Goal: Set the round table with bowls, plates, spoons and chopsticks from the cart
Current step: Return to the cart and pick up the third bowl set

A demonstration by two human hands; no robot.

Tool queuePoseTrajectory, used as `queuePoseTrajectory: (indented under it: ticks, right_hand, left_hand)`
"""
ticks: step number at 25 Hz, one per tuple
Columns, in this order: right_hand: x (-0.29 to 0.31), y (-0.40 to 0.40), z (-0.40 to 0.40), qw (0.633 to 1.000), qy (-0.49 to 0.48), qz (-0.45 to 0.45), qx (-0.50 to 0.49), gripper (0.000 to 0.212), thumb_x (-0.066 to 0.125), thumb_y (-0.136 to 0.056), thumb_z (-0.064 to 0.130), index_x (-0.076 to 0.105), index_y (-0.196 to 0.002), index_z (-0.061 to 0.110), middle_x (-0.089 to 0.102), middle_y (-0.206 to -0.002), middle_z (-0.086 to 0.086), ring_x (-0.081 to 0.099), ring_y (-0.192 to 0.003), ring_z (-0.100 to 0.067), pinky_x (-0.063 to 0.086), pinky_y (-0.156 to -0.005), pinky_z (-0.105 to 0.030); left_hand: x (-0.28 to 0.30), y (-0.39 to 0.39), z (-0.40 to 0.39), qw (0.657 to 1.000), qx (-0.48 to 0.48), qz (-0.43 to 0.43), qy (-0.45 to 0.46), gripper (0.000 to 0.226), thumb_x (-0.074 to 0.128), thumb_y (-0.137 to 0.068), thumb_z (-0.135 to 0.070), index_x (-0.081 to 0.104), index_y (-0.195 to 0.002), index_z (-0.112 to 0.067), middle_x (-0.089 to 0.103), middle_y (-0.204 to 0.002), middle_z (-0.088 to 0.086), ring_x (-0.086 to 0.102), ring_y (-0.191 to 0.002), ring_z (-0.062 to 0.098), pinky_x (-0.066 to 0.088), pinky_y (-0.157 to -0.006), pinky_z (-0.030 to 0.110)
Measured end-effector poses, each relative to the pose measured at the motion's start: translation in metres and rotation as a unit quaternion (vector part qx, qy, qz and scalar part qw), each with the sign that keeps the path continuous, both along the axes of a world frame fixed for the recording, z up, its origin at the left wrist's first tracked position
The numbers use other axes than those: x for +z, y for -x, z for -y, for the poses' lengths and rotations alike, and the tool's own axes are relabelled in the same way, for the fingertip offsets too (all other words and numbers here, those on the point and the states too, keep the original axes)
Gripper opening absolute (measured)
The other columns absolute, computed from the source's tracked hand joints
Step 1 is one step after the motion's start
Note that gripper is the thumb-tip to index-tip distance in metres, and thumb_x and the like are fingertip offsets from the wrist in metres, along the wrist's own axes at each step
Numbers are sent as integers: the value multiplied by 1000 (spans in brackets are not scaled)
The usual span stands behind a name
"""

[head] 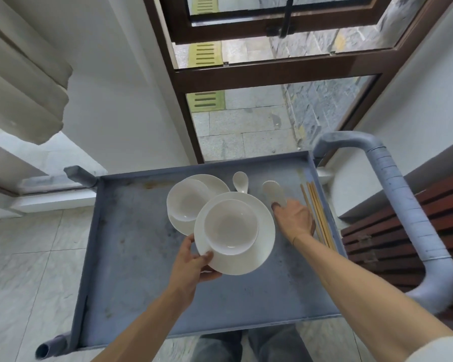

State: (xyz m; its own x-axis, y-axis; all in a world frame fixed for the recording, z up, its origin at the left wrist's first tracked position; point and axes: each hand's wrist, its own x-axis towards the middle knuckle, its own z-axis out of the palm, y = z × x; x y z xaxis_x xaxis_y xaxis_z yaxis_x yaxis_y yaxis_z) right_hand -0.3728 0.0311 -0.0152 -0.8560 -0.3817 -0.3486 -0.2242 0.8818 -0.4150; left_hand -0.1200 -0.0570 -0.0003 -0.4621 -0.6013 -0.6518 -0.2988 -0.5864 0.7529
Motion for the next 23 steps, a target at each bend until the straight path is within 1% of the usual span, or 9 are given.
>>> queuePoseTrajectory:
  ticks: [1, 3, 6, 8, 10, 12, 14, 17, 23]
  right_hand:
    - [1, -5, -8, 1000, -5, -10, 1, 38, 47, -91, 44, 64, -84, 11, 64, -77, -13, 57, -70, -30, 40, -60, -31]
    - [2, -14, -23, 999, -19, -29, 4, 40, 45, -92, 39, 61, -70, 10, 63, -70, -14, 56, -63, -29, 37, -53, -29]
    - [3, -20, -45, 998, -16, -63, -17, 28, 50, -89, 30, 49, -65, 16, 56, -65, -9, 51, -58, -28, 31, -47, -27]
    - [2, -25, -61, 994, -12, -97, -48, 18, 54, -90, 25, 52, -73, 18, 58, -67, -10, 49, -59, -28, 30, -49, -27]
    - [-1, -31, -76, 988, -8, -130, -86, 11, 57, -92, 23, 62, -89, 13, 66, -76, -16, 54, -63, -31, 35, -53, -31]
    - [-3, -37, -85, 984, -19, -139, -112, 16, 61, -93, 24, 63, -101, 11, 70, -85, -18, 64, -75, -36, 44, -57, -35]
    - [-5, -39, -90, 983, -23, -135, -118, 21, 62, -93, 23, 63, -109, 9, 71, -92, -19, 67, -84, -38, 52, -63, -40]
    - [-7, -40, -91, 984, -38, -134, -110, 23, 60, -95, 21, 61, -114, 9, 71, -96, -19, 67, -87, -38, 54, -67, -42]
    - [-11, -37, -90, 981, -29, -133, -140, 20, 59, -94, 15, 62, -112, 6, 71, -94, -22, 67, -85, -41, 53, -65, -43]
  left_hand:
    - [0, 0, 2, 1000, -7, -1, -2, 44, 65, -91, -2, 54, -116, -37, 76, -95, 14, 75, -78, 34, 62, -64, 41]
    - [-1, 0, 5, 1000, -29, -3, -1, 44, 64, -92, 0, 54, -118, -34, 74, -98, 18, 75, -77, 34, 62, -64, 41]
    - [1, 0, 11, 998, -58, -12, 3, 43, 62, -92, 1, 54, -116, -34, 73, -99, 19, 74, -76, 34, 62, -65, 42]
    - [1, 0, 16, 997, -73, -19, 0, 43, 62, -92, 1, 54, -117, -34, 73, -101, 18, 74, -78, 34, 62, -66, 42]
    - [2, 2, 20, 996, -90, -26, -2, 43, 61, -92, 1, 54, -119, -32, 73, -100, 18, 75, -79, 34, 62, -66, 42]
    - [2, 3, 23, 995, -99, -27, -3, 43, 61, -92, 2, 54, -119, -31, 74, -97, 16, 75, -78, 33, 62, -66, 41]
    - [3, 3, 25, 994, -102, -27, -3, 43, 62, -92, 2, 55, -118, -32, 74, -94, 16, 75, -77, 33, 62, -65, 41]
    - [3, 2, 30, 994, -105, -26, -1, 44, 63, -91, 1, 56, -117, -33, 72, -97, 19, 74, -76, 32, 62, -64, 41]
    - [1, -3, 36, 994, -111, -21, -7, 44, 62, -92, 2, 55, -117, -33, 76, -85, 13, 75, -73, 30, 61, -62, 38]
